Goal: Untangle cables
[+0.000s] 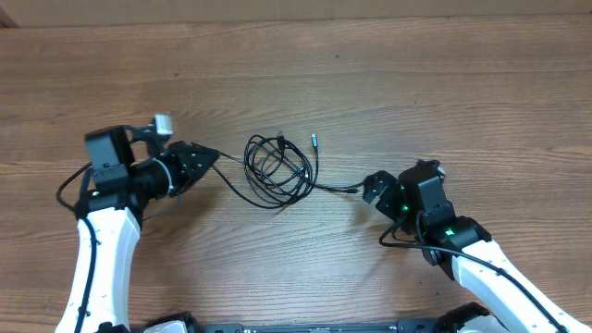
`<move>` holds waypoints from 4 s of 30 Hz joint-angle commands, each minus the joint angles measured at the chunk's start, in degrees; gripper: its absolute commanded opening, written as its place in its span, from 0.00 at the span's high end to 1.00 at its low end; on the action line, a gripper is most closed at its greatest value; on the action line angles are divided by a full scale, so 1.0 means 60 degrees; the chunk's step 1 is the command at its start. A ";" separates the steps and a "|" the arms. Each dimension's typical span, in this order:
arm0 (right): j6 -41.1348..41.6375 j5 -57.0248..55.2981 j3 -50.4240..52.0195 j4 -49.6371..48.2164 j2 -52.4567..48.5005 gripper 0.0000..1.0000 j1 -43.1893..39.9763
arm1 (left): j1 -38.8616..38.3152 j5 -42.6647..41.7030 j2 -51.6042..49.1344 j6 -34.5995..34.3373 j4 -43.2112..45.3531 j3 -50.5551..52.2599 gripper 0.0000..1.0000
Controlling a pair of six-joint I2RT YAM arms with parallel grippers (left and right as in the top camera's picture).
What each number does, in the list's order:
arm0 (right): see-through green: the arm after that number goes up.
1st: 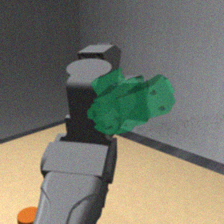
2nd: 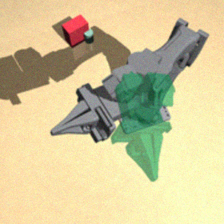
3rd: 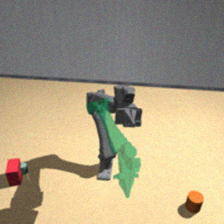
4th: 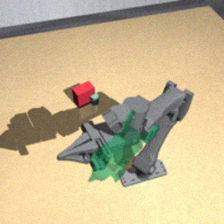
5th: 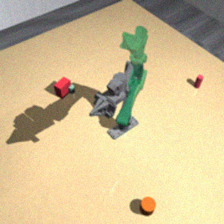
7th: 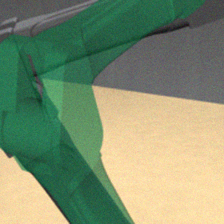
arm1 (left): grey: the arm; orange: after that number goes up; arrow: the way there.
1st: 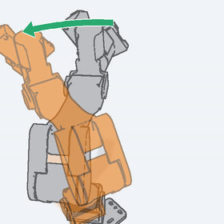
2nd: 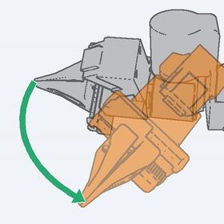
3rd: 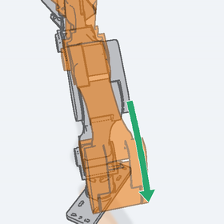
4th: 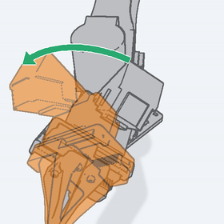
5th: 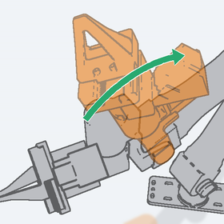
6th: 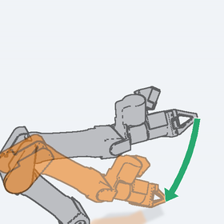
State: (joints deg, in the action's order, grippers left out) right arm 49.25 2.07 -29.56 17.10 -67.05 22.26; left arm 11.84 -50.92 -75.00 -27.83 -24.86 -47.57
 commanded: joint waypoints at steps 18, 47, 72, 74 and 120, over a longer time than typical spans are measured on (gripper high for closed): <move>-0.1009 0.3162 -0.0022 -0.0568 -0.1118 0.00 0.0477 | -0.1807 0.0117 0.0208 0.1490 0.0331 -0.0168 0.96; -0.3049 0.4167 -0.0022 -0.5989 -0.1581 0.00 0.1687 | -0.1821 -0.5337 0.0215 -0.3217 0.7260 -0.0171 0.96; -0.0729 0.0007 -0.0033 -0.6969 -0.1606 0.02 0.2663 | -0.3289 -0.4495 0.0215 -1.1020 1.7966 -0.0171 0.96; -0.0182 -0.0627 -0.0033 -0.6623 -0.1606 0.00 0.2652 | -0.3282 -0.4164 0.0215 -1.1566 1.8881 -0.0171 0.96; 0.1872 -0.0036 -0.0026 -0.6539 -0.5162 0.16 0.3082 | 0.0426 0.0448 0.0208 -0.3679 0.8302 -0.3978 0.96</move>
State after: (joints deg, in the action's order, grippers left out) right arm 58.89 5.41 -30.74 -23.99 -96.75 40.69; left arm 11.77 -50.46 -74.37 -63.51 32.49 -65.49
